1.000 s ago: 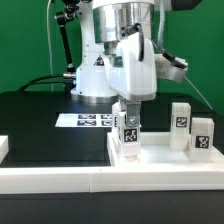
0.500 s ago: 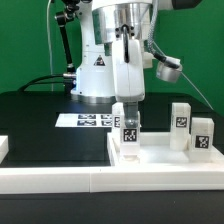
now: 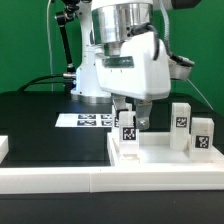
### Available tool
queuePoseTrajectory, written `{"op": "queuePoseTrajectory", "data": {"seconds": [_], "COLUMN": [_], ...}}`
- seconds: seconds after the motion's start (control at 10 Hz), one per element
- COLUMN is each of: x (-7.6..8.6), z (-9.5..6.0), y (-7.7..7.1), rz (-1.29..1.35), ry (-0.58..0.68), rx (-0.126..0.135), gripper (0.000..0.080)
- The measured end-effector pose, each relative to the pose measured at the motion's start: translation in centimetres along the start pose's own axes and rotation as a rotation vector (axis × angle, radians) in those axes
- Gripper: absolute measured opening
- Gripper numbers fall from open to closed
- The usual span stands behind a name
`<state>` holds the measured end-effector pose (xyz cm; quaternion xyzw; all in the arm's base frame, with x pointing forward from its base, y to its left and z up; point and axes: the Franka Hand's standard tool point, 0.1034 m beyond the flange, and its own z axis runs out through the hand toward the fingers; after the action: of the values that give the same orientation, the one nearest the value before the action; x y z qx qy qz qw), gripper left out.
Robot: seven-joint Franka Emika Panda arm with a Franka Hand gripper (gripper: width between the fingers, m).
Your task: Assemble square table
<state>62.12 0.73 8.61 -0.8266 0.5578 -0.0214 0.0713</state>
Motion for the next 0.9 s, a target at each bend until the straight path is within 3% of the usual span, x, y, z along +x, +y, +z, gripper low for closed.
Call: {"op": "queuePoseTrajectory", "data": {"seconds": [0.9], "x": [-0.11], "z": [0.18], "y": [0.06], "rz": [-0.760], "ry": [0.023], "rx": [-0.005], "gripper": [0.0649]}}
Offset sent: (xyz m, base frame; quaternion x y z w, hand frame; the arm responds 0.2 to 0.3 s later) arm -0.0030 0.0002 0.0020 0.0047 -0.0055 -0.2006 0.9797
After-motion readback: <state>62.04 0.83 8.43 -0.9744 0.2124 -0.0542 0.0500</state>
